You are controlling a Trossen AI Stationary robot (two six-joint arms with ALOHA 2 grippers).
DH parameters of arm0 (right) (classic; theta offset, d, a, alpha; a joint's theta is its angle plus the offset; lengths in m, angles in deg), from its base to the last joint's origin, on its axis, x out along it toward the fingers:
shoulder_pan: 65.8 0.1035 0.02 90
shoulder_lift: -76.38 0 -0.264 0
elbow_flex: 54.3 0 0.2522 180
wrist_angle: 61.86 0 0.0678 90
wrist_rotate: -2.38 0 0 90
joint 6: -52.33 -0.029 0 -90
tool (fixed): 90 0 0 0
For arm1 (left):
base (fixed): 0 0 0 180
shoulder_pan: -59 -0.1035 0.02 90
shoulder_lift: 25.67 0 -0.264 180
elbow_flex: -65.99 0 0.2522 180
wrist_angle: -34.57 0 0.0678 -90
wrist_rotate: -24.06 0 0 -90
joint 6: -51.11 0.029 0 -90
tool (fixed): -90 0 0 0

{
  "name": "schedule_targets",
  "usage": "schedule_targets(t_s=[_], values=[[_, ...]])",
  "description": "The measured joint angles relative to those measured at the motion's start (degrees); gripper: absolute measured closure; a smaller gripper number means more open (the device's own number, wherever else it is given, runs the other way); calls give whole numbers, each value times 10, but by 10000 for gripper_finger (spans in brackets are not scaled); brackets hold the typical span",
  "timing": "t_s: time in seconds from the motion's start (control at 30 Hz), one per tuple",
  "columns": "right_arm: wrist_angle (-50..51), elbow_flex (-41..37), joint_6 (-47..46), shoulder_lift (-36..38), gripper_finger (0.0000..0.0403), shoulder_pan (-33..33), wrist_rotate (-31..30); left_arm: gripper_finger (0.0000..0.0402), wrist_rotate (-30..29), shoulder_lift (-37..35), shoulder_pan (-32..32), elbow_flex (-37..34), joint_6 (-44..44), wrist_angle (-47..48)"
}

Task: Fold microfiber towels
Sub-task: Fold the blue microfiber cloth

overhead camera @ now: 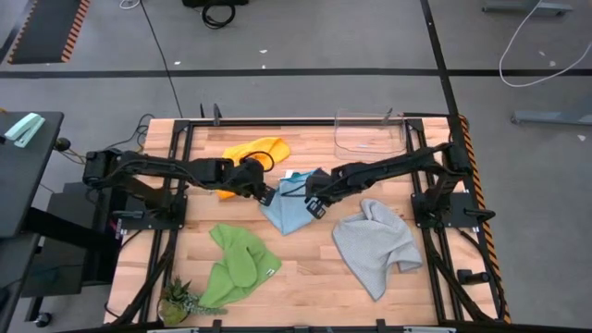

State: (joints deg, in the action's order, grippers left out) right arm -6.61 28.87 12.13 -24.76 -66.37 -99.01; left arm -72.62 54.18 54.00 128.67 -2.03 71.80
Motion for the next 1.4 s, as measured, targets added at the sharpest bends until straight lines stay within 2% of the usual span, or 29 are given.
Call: schedule_targets(t_s=[0.13, 0.23, 0.37, 0.5, 0.6, 0.83, 1.1, 1.4], values=[[-2, 0, 24, 42, 371, -18, -8, 324, 11, 10, -9, -75, -49, -68], [-3, -3, 42, 74, 351, -28, -8, 312, 16, 15, -11, -113, -83, -171], [-8, -10, 60, 99, 319, -35, -8, 292, 19, 31, -13, -125, -92, -272], [-11, -18, 59, 109, 290, -45, -7, 277, 27, 78, -25, -101, -92, -274], [-8, -19, 56, 108, 273, -46, -6, 268, 57, 125, -34, -74, -89, -276], [1, -18, 53, 107, 252, -34, -1, 242, 102, 183, -49, -33, -72, -275], [-6, -19, 43, 103, 250, -29, -1, 224, 116, 192, -67, -25, -62, -265], [-13, -18, 43, 102, 250, -29, 1, 225, 138, 192, -74, -25, -57, -247]])
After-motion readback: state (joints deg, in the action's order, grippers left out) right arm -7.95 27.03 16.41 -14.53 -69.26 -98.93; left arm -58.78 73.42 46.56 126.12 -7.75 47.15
